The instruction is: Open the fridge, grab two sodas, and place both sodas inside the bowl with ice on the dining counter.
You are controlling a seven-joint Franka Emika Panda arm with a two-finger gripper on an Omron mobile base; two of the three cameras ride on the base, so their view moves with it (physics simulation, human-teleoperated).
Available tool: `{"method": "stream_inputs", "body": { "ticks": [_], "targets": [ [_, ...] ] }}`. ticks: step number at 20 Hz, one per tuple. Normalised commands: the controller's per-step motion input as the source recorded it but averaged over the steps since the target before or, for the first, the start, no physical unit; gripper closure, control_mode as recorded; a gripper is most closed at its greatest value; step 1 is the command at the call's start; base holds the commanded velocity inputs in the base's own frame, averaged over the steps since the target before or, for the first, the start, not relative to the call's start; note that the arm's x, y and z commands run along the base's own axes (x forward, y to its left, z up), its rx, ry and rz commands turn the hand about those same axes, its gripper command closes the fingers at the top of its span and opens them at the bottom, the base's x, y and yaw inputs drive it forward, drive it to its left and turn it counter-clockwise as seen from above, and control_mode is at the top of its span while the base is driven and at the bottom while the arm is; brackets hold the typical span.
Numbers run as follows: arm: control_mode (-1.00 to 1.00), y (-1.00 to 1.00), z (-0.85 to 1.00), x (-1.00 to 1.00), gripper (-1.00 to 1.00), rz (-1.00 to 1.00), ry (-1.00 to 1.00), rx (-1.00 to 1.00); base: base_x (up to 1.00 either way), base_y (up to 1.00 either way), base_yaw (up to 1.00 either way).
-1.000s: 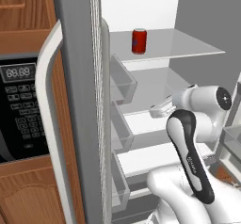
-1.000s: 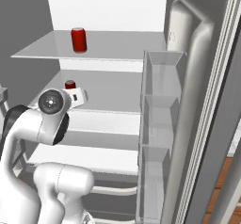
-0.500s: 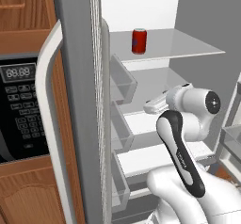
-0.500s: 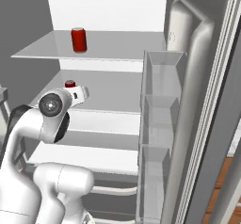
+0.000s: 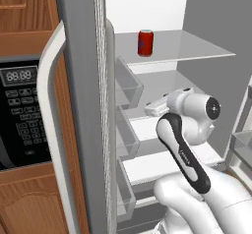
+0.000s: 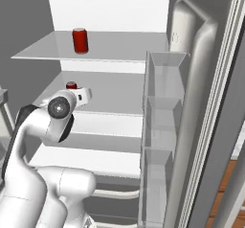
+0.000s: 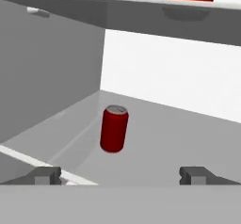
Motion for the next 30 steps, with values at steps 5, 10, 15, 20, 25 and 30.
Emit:
{"method": "stream_inputs", "body": {
  "ticks": [5,10,15,20,25,30],
  "targets": [
    [-1.0,0.02,0.0,0.4,-1.0,0.0,0.02,0.12,0.0,0.0,0.0],
    [-1.0,0.03,0.0,0.44,-1.0,0.0,0.03,0.1,0.0,0.0,0.0],
    [-1.0,0.08,0.0,0.36,-1.0,0.01,0.03,0.11,0.0,0.0,0.0],
    [-1.0,0.23,-0.1,0.18,-1.0,0.0,0.01,0.02,0.0,0.0,0.0],
    [-1.0,0.09,-0.08,0.03,-1.0,0.0,0.02,0.0,0.0,0.0,0.0],
    [-1.0,0.08,-0.1,0.14,-1.0,0.0,0.02,0.0,0.0,0.0,0.0]
  ]
}}
